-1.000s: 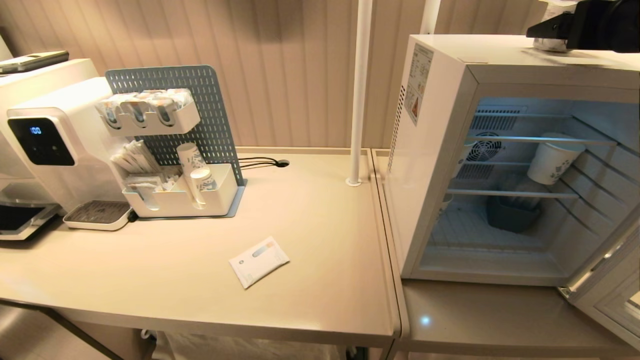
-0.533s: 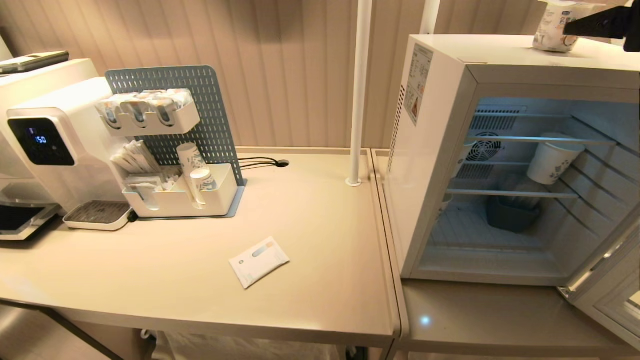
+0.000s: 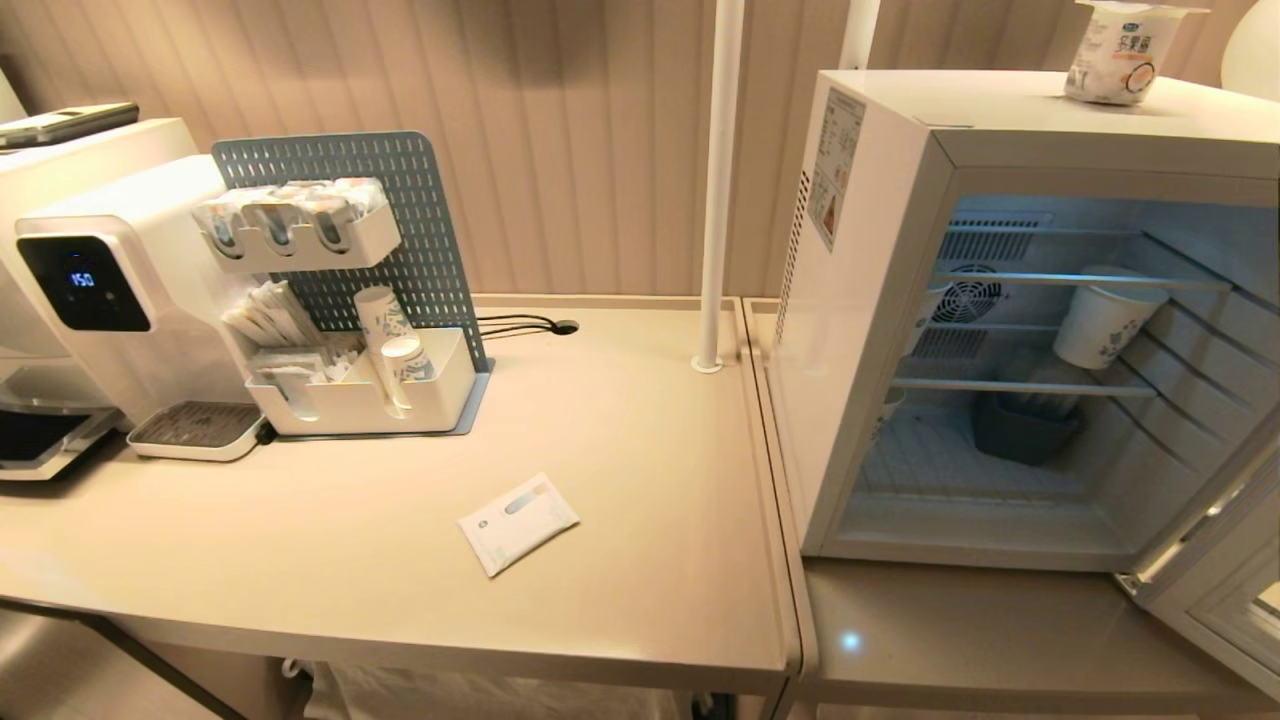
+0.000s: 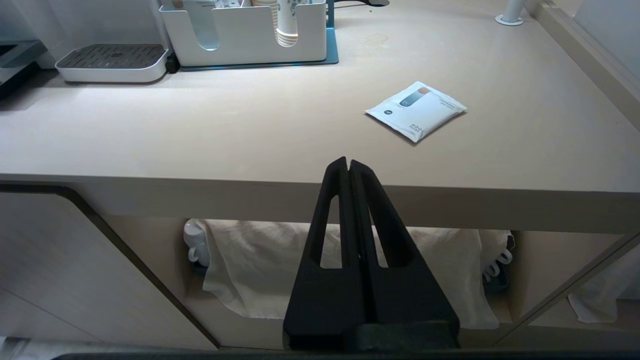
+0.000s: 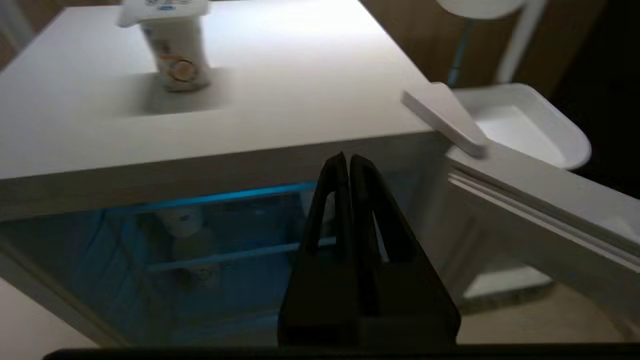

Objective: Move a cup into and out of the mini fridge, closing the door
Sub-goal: Close the freezer door

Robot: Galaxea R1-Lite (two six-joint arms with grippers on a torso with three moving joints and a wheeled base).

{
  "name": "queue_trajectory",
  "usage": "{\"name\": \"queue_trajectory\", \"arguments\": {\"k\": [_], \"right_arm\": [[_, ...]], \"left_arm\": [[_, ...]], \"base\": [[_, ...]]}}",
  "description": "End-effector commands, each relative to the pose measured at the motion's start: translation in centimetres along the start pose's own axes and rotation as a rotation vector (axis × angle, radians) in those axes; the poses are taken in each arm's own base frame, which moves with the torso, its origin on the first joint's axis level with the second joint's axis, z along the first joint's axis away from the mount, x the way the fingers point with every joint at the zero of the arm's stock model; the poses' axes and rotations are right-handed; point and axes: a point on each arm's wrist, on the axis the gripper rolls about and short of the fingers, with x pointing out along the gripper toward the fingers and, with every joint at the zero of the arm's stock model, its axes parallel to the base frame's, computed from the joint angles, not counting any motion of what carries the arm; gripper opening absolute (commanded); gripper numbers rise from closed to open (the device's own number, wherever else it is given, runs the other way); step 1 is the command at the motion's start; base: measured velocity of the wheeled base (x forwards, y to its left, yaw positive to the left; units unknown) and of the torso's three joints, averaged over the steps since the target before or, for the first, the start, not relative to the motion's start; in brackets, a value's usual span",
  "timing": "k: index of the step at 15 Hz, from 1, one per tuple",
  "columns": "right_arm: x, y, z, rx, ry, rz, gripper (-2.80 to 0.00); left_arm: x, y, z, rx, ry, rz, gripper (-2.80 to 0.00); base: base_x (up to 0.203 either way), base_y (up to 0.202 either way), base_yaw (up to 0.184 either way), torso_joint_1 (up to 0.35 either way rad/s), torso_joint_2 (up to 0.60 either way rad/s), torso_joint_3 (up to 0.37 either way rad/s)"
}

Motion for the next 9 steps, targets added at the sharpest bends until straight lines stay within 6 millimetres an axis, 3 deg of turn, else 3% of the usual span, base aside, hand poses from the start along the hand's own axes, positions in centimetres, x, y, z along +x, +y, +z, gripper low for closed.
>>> {"name": "queue_trajectory", "arguments": {"k": [1, 5, 8, 9], "right_arm": [[-5.1, -2.5, -0.1, 0.044, -0.079, -0.195, -2.8], [-12.7, -5.6, -3.4, 0.073, -0.152, -0.495, -2.8], [-17.9, -5.8, -8.5, 0.07, -0.216, -0.591, -2.8], [-18.5, -5.5, -10.7, 0.072, -0.224, -0.561, -2.8]], "left_arm": [[0.0, 0.0, 0.0, -0.001, 0.002, 0.0, -2.8], [0.0, 0.0, 0.0, -0.007, 0.0, 0.0, -2.8], [0.0, 0.0, 0.0, -0.007, 0.001, 0.0, -2.8], [0.0, 0.0, 0.0, -0.006, 0.002, 0.0, -2.8]], "base": [[0.0, 0.0, 0.0, 0.0, 0.0, 0.0], [0.0, 0.0, 0.0, 0.0, 0.0, 0.0], [0.0, 0.0, 0.0, 0.0, 0.0, 0.0], [0.0, 0.0, 0.0, 0.0, 0.0, 0.0]]}}
